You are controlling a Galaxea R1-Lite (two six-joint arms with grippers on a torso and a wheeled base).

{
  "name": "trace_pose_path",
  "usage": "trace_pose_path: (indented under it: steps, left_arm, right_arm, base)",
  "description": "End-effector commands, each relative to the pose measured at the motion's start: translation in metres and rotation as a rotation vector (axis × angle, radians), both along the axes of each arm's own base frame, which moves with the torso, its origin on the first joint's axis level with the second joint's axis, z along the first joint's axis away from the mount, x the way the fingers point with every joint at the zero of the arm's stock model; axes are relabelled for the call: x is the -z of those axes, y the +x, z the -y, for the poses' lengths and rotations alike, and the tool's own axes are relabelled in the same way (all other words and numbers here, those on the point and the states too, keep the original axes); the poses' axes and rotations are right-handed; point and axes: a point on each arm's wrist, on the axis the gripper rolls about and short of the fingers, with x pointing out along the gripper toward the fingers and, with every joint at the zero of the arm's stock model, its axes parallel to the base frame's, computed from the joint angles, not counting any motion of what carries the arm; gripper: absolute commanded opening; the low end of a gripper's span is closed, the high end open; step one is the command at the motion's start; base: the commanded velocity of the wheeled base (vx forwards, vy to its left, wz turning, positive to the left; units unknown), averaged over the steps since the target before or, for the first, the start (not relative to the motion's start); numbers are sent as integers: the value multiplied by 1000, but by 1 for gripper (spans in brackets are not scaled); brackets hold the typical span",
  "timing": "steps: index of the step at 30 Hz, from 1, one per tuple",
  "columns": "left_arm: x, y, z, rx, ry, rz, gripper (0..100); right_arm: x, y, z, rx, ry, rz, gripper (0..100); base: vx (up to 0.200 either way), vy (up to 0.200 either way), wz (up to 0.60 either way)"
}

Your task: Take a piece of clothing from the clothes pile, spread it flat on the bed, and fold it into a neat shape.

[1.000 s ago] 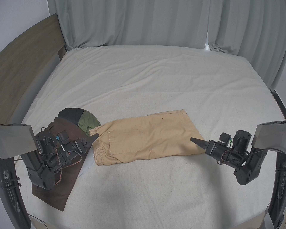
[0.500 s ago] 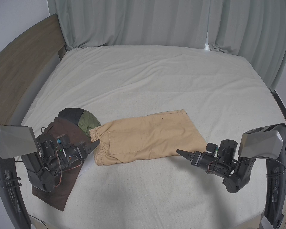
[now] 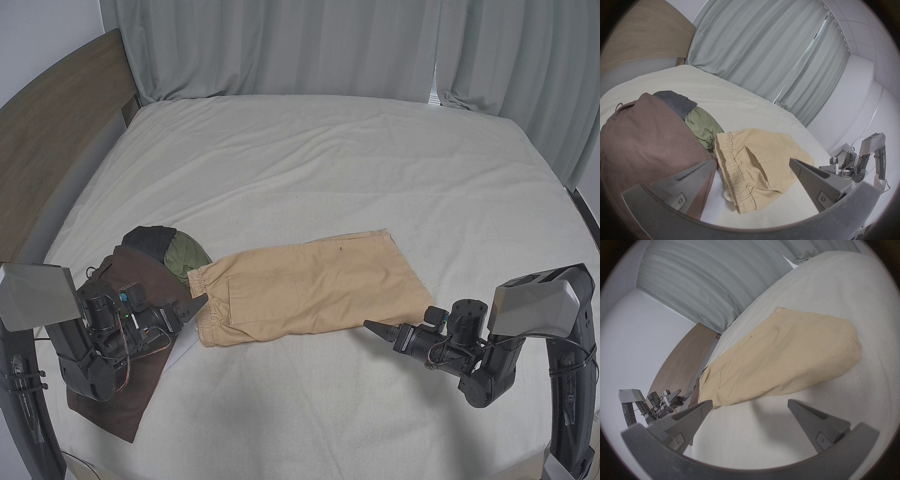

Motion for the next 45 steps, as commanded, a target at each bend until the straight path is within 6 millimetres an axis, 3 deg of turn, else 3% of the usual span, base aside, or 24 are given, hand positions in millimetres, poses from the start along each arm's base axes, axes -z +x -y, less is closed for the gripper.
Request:
trace_pose_path:
  steps: [1,9,15,24,37,42,43,45]
  left_arm:
    - [7,1,1,3,6,-16,100]
    - [8,2,2,7,3,-16,100]
    - [7,2,2,5,1,-15,100]
    - [8,3,1,4,3,-16,100]
    - [8,3,1,5,4,-15,100]
    - [8,3,1,5,4,-15,100]
    - [8,3,1,5,4,-15,100]
    - [9,3,1,5,4,-17,100]
  right_arm:
    - [9,0,-2,-5,-6,-19,100]
    - [14,5,-4,-3,-5,-15,100]
    - [27,20,-10,32,27,-14,100]
    - [29,42,-27,69,145,-4,100]
    - [31,62,-35,145,200,43,100]
    - [37,62,-35,149,195,31,100]
    - [37,61,-35,148,195,30,0]
    - [37,61,-35,148,195,30,0]
  base:
    - [0,0,0]
    - [0,0,0]
    - [0,0,0]
    - [0,0,0]
    - [0,0,0]
    - [0,0,0]
    - [0,0,0]
    - [0,0,0]
